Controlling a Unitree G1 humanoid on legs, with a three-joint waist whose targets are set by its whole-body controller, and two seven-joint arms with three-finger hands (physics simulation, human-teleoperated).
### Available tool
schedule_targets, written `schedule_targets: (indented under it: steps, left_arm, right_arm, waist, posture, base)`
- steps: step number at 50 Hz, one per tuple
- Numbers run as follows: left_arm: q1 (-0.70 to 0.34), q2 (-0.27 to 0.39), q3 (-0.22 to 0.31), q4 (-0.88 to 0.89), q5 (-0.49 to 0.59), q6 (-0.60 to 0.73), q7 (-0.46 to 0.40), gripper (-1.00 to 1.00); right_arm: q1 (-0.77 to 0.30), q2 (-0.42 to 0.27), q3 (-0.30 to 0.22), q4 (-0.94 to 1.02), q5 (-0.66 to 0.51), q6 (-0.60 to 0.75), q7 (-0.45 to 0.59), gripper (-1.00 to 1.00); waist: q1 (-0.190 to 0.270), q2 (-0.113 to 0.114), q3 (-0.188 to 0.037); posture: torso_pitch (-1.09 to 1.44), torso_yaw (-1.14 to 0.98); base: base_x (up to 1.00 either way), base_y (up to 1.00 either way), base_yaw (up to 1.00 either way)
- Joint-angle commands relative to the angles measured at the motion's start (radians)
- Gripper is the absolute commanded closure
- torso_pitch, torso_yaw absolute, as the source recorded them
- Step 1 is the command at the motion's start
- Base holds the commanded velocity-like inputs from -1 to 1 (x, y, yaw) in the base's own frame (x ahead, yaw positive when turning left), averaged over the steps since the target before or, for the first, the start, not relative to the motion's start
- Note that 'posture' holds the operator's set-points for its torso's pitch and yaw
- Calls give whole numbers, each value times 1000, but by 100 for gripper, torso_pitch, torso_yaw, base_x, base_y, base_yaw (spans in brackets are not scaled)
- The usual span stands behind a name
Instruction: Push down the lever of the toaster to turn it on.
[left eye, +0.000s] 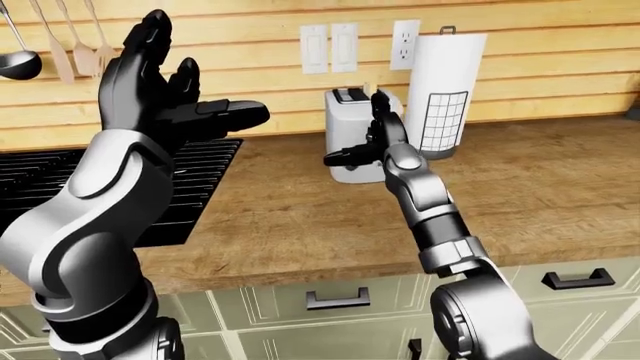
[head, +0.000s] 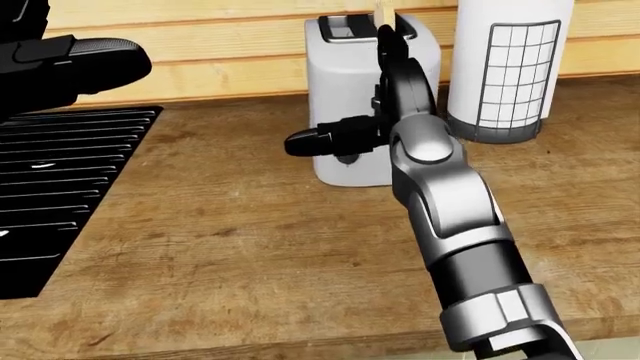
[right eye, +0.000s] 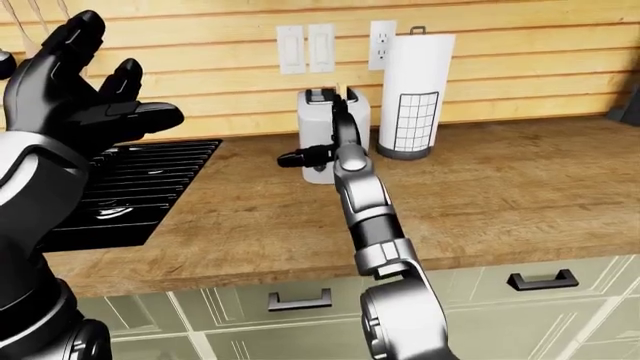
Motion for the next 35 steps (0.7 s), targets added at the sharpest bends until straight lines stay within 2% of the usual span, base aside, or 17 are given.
schedule_targets:
  steps: [1, 35]
  left_arm:
    - [-31, 10, 11, -14, 3, -24, -2, -100]
    - [-32, 13, 11, -17, -5, -24, 6, -100]
  right_arm:
    - [-16, -2, -1, 10, 2, 31, 5, -100]
    - [-18, -2, -19, 280, 8, -145, -5, -100]
  waist:
    - [1, 4, -1]
    - [3, 6, 2]
  posture:
    - [-38, 0]
    - [-38, 0]
  base:
    - [0, 0, 0]
    - [0, 0, 0]
